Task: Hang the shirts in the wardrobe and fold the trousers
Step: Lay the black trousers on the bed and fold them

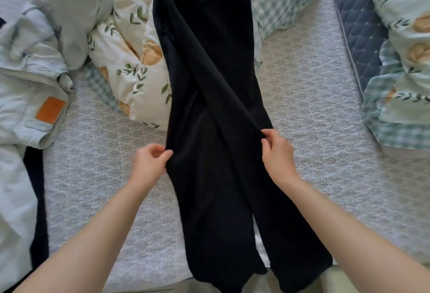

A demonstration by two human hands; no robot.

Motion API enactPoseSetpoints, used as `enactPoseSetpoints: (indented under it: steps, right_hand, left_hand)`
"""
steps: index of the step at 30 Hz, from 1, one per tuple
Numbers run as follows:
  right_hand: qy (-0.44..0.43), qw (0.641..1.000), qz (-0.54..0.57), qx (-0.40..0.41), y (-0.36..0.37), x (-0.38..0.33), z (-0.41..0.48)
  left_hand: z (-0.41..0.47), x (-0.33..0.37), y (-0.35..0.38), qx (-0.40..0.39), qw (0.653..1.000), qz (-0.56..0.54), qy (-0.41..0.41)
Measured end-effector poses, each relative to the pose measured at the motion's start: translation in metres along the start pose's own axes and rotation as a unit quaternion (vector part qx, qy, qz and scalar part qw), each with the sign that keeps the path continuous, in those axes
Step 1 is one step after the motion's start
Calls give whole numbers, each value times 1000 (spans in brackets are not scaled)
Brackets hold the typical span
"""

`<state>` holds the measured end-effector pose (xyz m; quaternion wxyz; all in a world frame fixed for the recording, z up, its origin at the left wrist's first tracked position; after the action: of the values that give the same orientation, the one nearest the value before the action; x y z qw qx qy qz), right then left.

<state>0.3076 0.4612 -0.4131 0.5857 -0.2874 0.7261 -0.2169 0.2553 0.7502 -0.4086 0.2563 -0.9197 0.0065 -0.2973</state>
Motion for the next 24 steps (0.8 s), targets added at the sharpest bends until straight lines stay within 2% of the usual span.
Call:
enactPoseSetpoints:
  steps: [2, 6, 8, 11, 13, 15, 20, 24]
  right_hand:
    - [-30, 998, -58, 24, 3, 2, -7]
    - [-134, 962, -225, 73, 14, 13, -33]
    - [-122, 960, -245, 55, 21, 25, -47]
    - [-38, 958, -283, -10, 36, 45, -70]
    - [5, 949, -308, -60, 45, 60, -85]
    - [5, 946, -316, -70, 52, 70, -98]
    - [28, 957, -286, -44, 46, 68, -109]
    - [36, 977, -209, -19, 41, 48, -120]
  left_hand:
    - [5, -5, 10, -18, 999, 35, -3]
    - [10, -5, 24, -12, 997, 68, 16]
    - [0, -6, 28, 46, 995, 71, 48]
    - [-24, -4, 35, 118, 979, 59, 154]
    - [-33, -3, 43, 85, 974, 50, 203]
    - [-39, 3, 55, 18, 976, 47, 210]
    - [-40, 24, 95, -114, 974, 126, 152]
    - [-42, 38, 126, -138, 976, 142, 92]
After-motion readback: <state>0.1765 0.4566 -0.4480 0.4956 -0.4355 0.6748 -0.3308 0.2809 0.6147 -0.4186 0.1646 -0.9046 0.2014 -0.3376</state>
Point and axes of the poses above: each hand's wrist, its own z-axis towards the middle knuckle, its own y-axis out of the palm, x = y × z, the point moved 1 cm from there along z, towards the middle knuckle, and after that the axes turned 8 degrees about -y, right-handed, at the moved point
